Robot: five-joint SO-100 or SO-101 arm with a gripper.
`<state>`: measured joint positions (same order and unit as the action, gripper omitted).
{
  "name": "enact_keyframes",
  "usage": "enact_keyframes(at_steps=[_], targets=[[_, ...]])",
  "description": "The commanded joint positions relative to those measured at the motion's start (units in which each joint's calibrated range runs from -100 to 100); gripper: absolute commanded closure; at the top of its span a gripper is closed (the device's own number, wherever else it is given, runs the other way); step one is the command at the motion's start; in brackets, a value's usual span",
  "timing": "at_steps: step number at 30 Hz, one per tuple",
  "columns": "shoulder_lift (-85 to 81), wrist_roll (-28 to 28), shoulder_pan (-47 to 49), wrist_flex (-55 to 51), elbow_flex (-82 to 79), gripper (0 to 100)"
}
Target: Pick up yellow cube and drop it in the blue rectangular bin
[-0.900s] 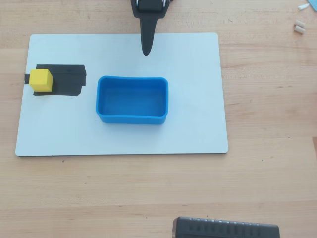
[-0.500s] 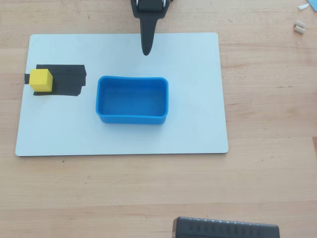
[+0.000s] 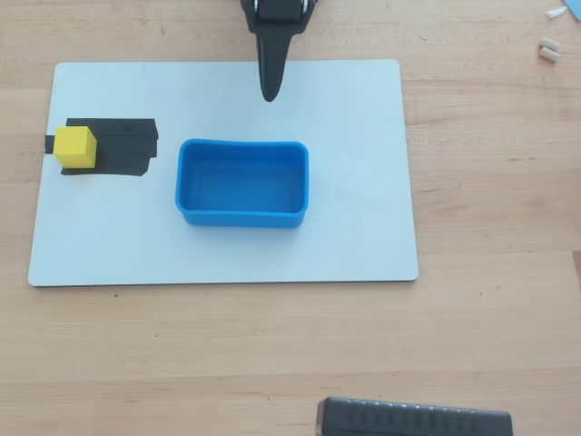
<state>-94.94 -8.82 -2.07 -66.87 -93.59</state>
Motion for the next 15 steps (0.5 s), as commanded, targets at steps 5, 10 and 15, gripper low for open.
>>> enact_keyframes(at_steps=[5,10,15], targets=[[29.12,-3.27,-6.00,2.71,22.59,100],[48.35,-7.42,-14.14,0.15,41.22,100],[63.50,-11.62,-22.72,-2.49,56.68,100]])
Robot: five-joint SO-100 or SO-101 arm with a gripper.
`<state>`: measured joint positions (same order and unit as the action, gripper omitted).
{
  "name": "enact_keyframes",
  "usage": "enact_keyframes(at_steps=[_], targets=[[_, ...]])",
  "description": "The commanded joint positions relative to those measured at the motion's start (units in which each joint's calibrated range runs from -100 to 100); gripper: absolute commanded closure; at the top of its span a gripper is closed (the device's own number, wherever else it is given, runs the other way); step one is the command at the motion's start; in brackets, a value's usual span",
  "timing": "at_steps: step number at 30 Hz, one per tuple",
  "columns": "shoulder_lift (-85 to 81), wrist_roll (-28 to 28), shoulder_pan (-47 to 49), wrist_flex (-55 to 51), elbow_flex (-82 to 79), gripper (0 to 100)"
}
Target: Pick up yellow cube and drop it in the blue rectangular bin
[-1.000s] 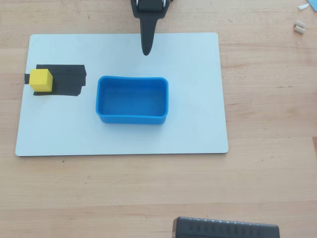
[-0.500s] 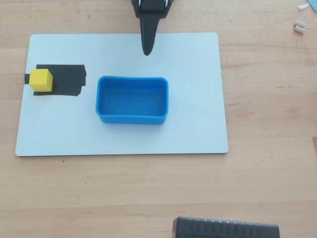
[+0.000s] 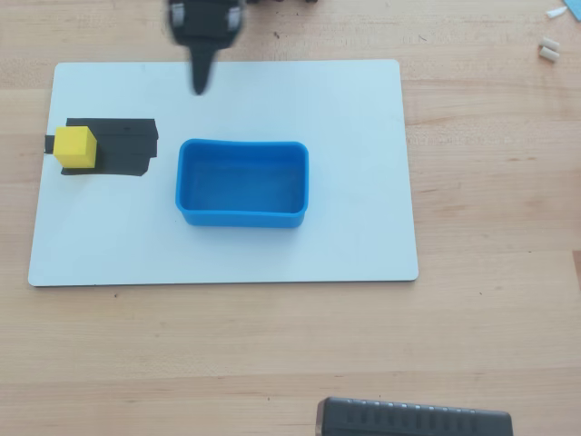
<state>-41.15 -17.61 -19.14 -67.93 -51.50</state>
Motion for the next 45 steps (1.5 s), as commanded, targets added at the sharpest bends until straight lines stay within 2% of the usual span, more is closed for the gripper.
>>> enact_keyframes(at_steps=[1,11,16,27,29,31,36,40,45], targets=[[12.86,-3.52,-6.84,-2.59,17.96,100],[32.27,-8.94,-13.71,-10.51,43.41,100],[38.87,-10.01,-16.19,-10.93,52.23,100],[47.14,-10.40,-16.88,-10.27,58.23,99],[48.62,-10.26,-17.14,-10.18,59.87,95],[49.37,-10.40,-17.31,-10.10,60.23,86],[51.04,-10.11,-18.25,-9.85,61.32,75],[51.41,-10.06,-19.45,-9.69,61.50,70],[54.94,-10.06,-20.22,-9.61,62.59,68]])
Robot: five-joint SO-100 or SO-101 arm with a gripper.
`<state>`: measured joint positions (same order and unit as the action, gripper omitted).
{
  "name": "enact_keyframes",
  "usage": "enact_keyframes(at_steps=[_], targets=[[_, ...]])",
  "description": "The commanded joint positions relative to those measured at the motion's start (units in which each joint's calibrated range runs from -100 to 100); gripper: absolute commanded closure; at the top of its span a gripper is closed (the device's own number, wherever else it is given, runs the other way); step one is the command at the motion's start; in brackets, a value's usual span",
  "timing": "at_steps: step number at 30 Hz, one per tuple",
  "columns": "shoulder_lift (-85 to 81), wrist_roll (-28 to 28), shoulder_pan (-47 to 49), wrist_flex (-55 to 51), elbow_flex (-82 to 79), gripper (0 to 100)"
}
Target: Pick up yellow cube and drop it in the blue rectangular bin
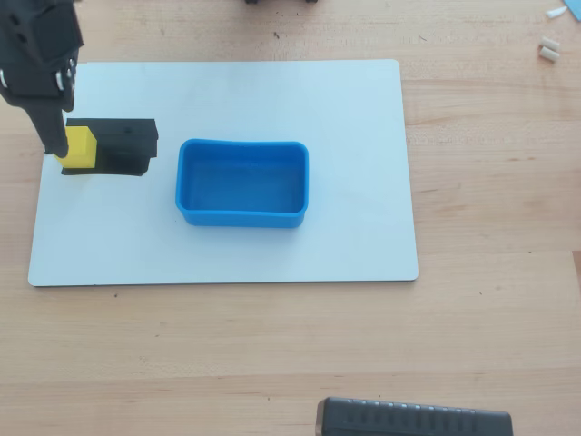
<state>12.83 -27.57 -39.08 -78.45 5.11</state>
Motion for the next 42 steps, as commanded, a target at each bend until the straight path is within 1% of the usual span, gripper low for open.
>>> enact_keyframes(at_steps=[1,10,11,13,14,18,22,25,30,36,42], targets=[[1.80,-0.10,-0.20,0.91,6.16,68],[7.01,0.20,-0.12,2.39,6.44,69],[7.19,0.20,-0.12,2.56,6.44,71],[7.19,0.20,0.14,2.47,6.53,82],[7.19,0.29,0.31,2.31,6.53,84],[7.01,1.47,0.57,1.98,7.07,88],[6.17,4.00,1.86,-4.05,11.89,88],[2.64,6.11,4.26,-8.26,13.71,88],[2.08,9.62,8.89,-17.51,20.53,88],[-4.88,13.19,15.06,-20.48,18.80,89],[-14.82,17.19,25.10,-19.74,11.07,89]])
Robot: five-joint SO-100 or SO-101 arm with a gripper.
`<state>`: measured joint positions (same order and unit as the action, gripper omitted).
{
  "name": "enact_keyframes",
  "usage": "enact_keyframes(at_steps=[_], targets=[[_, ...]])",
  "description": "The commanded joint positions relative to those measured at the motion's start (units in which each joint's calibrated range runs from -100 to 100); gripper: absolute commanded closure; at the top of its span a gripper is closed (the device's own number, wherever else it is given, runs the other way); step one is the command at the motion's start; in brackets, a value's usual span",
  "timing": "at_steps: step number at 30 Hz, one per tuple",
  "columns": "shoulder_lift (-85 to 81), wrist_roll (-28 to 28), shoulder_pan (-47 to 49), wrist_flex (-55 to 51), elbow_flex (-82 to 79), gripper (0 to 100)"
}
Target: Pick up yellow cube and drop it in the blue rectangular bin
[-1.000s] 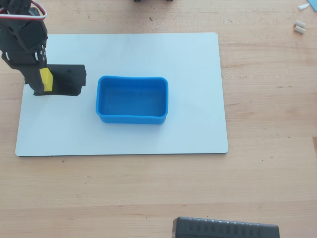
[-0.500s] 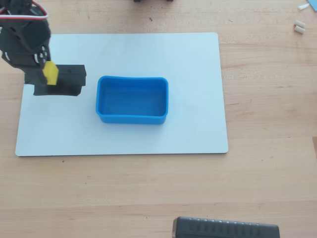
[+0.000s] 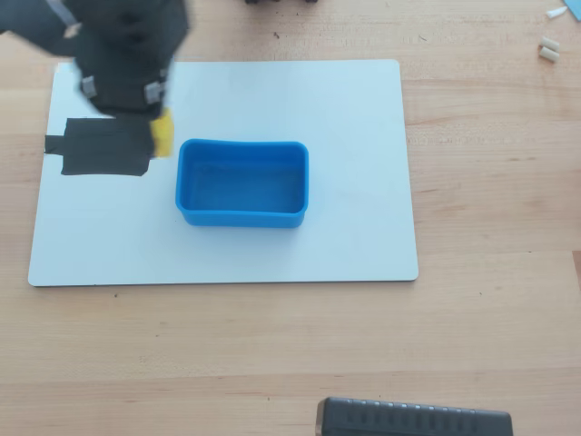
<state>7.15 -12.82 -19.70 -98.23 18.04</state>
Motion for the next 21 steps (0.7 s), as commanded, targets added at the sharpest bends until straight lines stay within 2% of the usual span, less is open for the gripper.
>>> enact_keyframes(at_steps=[1,6,9,16,21], targets=[[-10.07,3.22,7.52,0.13,-2.85,89],[-18.25,5.67,15.24,5.00,-14.40,89],[-24.56,5.71,17.98,12.27,-26.58,89],[-26.42,5.42,15.07,26.72,-42.58,89],[-26.42,5.32,14.38,32.67,-46.67,89]])
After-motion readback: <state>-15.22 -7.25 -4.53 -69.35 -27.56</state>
